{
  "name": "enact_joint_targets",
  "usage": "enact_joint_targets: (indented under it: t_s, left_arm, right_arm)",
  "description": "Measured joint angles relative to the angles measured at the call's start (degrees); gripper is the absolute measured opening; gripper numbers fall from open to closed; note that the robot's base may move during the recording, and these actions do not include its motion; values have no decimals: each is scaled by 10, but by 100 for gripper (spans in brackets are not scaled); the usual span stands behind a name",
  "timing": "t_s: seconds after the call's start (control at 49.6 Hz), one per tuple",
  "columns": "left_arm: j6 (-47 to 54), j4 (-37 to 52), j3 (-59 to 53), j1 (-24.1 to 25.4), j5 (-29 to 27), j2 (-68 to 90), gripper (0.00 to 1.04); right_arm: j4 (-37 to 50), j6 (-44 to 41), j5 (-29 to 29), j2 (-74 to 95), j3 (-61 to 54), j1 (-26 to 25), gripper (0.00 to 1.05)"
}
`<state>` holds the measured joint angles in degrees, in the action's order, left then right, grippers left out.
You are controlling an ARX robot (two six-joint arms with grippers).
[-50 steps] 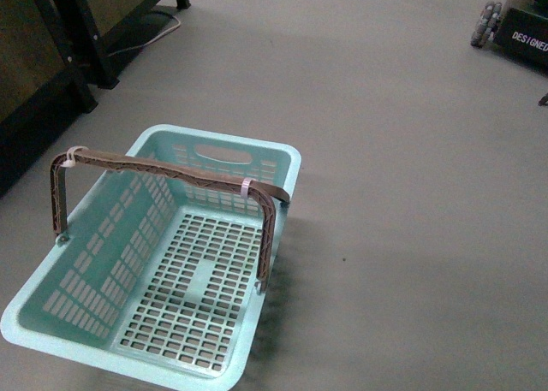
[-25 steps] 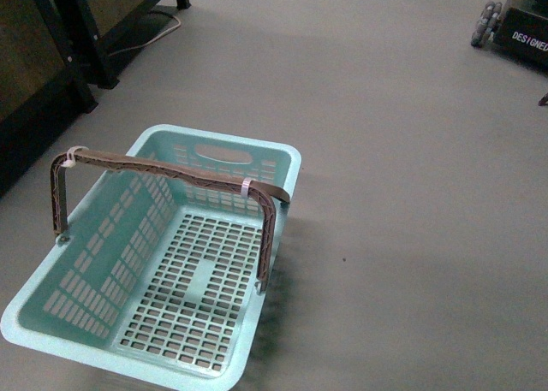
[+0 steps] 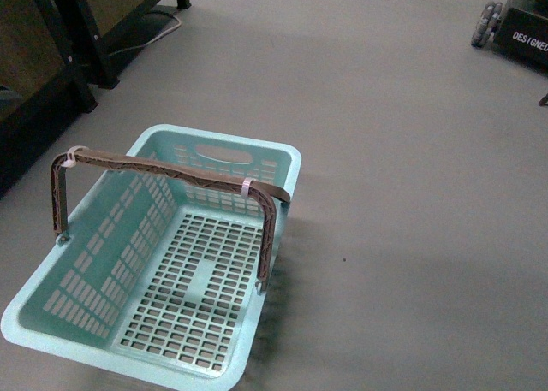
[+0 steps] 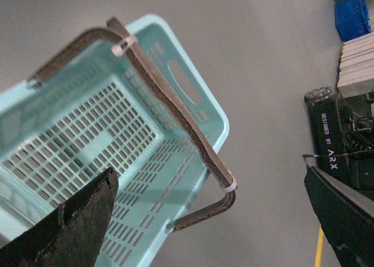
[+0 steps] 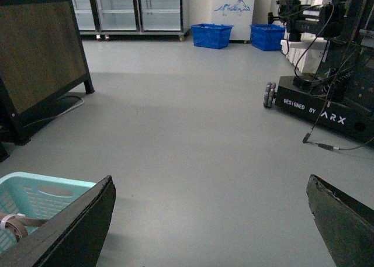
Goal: Pick mango and avocado into basket
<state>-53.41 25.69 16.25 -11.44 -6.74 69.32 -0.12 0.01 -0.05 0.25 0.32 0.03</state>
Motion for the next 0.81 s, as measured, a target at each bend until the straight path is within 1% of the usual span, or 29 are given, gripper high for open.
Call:
enact_joint_targets:
  t_s: [0.161,0.282,0.464,0.665,0.807]
  left_arm:
    - [-70,109,49,-8,24,200,97]
    - [-108,186,113,-11,37,362,97]
    - [-128,253,180,-11,47,474,97]
    - [-138,253,267,-16,59,564,97]
    - [-150,257,353,-24,61,653,97]
  right_arm:
    - [0,0,0,0,0,0,97]
    - [0,0,0,0,0,0,97]
    - [0,0,0,0,0,0,97]
    - [0,0,0,0,0,0,97]
    - [0,0,0,0,0,0,97]
